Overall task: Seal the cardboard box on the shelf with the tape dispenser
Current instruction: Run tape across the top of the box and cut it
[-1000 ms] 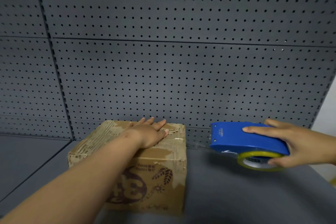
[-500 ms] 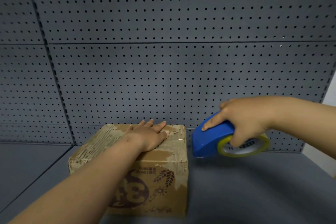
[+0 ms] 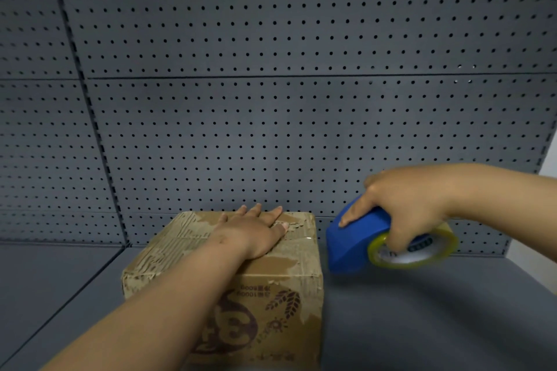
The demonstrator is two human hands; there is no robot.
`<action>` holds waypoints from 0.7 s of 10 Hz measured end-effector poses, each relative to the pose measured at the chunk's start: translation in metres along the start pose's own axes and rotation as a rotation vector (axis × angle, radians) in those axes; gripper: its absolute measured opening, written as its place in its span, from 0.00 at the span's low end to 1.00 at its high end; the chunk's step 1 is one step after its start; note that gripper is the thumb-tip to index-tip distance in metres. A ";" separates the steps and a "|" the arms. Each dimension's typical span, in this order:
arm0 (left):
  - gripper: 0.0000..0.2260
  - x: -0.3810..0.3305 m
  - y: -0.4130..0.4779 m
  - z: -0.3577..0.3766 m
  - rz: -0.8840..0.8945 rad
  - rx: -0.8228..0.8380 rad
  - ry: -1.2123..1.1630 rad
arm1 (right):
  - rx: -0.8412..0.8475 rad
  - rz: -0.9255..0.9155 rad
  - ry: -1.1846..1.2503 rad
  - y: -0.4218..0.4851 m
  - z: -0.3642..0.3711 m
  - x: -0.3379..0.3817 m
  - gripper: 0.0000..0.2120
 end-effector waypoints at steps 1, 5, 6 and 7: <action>0.26 0.000 0.000 0.000 -0.001 -0.003 -0.001 | -0.050 0.014 -0.010 0.003 -0.004 0.000 0.29; 0.26 -0.001 -0.004 -0.003 -0.008 -0.014 0.010 | 0.131 -0.022 -0.017 0.002 0.037 0.007 0.31; 0.27 -0.001 -0.001 -0.002 -0.004 -0.020 0.020 | -0.049 0.096 -0.158 0.002 0.049 -0.023 0.29; 0.26 -0.003 -0.002 -0.004 0.017 -0.031 0.025 | -0.347 0.197 -0.055 -0.008 0.022 -0.065 0.28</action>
Point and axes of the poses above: each hand's wrist, its own y-axis towards the middle knuckle, its own z-axis out of the palm, x = y × z, the point moved 10 cm from there along y, towards the middle knuckle, and after that the axes turned 1 degree about x, right-handed, at the moved point
